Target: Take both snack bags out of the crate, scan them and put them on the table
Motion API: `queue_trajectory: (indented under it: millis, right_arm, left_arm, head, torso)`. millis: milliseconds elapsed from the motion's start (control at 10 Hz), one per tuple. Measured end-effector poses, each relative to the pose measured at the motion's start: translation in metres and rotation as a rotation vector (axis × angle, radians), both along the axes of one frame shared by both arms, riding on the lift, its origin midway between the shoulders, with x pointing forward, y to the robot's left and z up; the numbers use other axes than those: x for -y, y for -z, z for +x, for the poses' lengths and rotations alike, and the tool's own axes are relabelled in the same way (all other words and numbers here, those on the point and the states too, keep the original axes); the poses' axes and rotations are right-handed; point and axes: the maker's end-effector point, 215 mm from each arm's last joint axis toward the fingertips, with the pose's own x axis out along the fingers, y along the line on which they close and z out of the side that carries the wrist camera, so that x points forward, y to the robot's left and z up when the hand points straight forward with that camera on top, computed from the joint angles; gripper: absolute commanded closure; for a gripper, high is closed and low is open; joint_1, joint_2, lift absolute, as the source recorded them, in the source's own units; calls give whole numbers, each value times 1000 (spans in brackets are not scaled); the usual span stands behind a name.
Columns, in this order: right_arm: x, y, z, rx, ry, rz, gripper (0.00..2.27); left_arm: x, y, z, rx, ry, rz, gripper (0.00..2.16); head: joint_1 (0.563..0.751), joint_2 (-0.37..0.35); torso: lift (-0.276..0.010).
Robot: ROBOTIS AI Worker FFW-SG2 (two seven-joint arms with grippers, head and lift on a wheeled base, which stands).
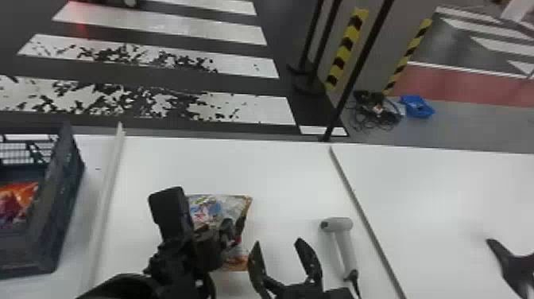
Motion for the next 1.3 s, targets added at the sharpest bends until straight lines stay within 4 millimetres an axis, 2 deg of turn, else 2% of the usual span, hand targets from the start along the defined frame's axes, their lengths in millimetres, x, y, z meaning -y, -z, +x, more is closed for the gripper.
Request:
queue_trajectory:
  millis: [300,700,900,1100,1300]
  right_arm:
    - [-1,1,1,-2,-3,-1,164]
    - [-1,0,2,-1,-2,1,164]
    - [-2,0,3,-2,-4,0,164]
    - [1,0,4,-3,-1,-1,164]
    - [2,-2,6,1,3,3,164]
  left_arm:
    - [0,-10,0,18,-2,-22,2]
    - [-5,-94,12,187,-19,-57,2]
    - [-12,-125,12,284,-12,-21,2]
    - [-27,-147,15,385,-7,64,12]
    - [-61,-163,19,496,-34,173,16]
  head:
    - [695,-258]
    - [695,-249]
    - [695,-241]
    - [695,-225]
    - [695,-183]
  torso:
    - [-94]
    - [-94]
    - [-94]
    - [-94]
    - [-94]
